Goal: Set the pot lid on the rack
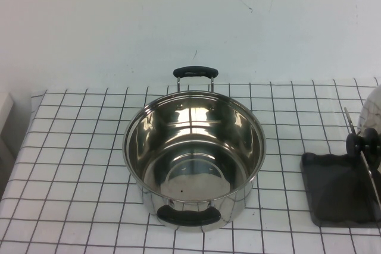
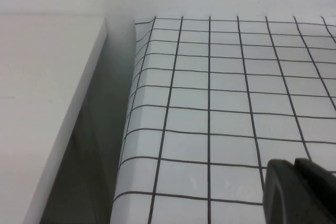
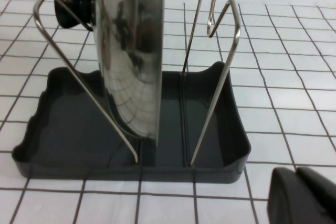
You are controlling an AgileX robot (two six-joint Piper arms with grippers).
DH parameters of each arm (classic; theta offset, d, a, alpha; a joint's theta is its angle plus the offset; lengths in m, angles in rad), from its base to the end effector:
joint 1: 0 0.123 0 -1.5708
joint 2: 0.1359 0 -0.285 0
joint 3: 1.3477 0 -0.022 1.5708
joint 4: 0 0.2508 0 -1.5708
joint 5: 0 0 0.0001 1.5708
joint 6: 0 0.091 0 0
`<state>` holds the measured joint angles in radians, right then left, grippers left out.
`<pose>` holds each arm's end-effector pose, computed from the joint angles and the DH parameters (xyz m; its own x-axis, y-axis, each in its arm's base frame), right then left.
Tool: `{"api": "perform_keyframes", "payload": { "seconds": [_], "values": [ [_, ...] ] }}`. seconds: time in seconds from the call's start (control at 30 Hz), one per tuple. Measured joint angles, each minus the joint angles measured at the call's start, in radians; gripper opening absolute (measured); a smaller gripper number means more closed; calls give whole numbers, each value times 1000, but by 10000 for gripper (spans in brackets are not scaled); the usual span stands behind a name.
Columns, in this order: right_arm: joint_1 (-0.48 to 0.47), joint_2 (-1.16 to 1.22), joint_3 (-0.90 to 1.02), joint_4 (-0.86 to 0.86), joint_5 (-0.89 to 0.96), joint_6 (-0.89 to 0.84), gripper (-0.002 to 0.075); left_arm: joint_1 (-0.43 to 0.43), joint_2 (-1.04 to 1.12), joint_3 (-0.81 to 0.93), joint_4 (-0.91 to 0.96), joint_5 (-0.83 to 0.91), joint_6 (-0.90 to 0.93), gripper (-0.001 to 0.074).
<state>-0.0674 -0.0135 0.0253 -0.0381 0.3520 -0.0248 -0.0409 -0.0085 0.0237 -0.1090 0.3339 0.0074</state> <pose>0.0529 -0.0048 0.1737 -0.2766 -0.0420 -0.9601 0.0633 0.9961 -0.0618 0.0536 -0.0055 0.1757 -0.2629 -0.0847 -0.9611 0.0504 0.9936 -0.1014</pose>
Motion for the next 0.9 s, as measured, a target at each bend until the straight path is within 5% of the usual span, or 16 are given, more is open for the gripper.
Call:
{"api": "perform_keyframes", "payload": {
  "seconds": [0.9],
  "values": [
    [0,0,0,0,2,-2,-3,54,0,0,-2,-2,4,-1]
  ]
}}
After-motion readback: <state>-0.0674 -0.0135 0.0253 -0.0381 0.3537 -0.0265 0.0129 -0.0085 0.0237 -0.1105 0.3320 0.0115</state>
